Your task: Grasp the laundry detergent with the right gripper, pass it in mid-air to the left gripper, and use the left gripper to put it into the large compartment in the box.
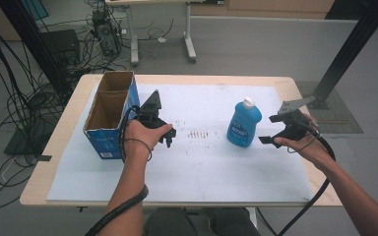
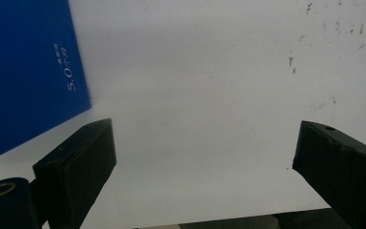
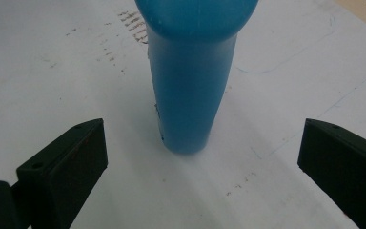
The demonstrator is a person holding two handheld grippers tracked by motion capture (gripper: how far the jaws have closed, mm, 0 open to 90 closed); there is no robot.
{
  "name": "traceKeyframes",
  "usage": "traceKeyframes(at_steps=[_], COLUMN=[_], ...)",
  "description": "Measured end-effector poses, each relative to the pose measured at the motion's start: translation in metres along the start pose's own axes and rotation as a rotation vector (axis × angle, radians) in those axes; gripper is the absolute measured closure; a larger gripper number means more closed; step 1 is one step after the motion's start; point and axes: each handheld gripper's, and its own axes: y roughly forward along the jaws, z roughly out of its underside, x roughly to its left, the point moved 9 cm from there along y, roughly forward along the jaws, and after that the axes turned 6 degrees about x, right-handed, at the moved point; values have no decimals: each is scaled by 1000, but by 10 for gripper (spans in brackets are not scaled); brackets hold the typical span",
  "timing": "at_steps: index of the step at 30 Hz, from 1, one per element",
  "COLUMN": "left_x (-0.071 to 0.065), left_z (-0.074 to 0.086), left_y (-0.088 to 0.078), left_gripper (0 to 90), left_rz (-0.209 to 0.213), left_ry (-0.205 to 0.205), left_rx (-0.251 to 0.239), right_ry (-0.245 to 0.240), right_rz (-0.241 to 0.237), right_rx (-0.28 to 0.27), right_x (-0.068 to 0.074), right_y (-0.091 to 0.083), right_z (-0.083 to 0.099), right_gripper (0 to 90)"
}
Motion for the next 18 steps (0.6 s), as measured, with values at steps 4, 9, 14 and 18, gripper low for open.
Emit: traceKeyframes(at_steps=[4,9,14,18], left_x=[2,3,2,0], left_z=[1,1,-1,-2], left_y=[1,3,3,2], left_gripper=[74,74,73,74], left_rz=[0,1,2,1], left_ry=[-4,-1,1,4], left_rx=[2,7,5,3], right_ry=[16,31,27,35], right_rz=[-2,-6,1,6], right_rx=[-25,-54,-80,-93], right_x=[2,3,5,5], right_y=[7,13,19,21], right_z=[0,-1,-5,-6], right_gripper=[25,25,25,24])
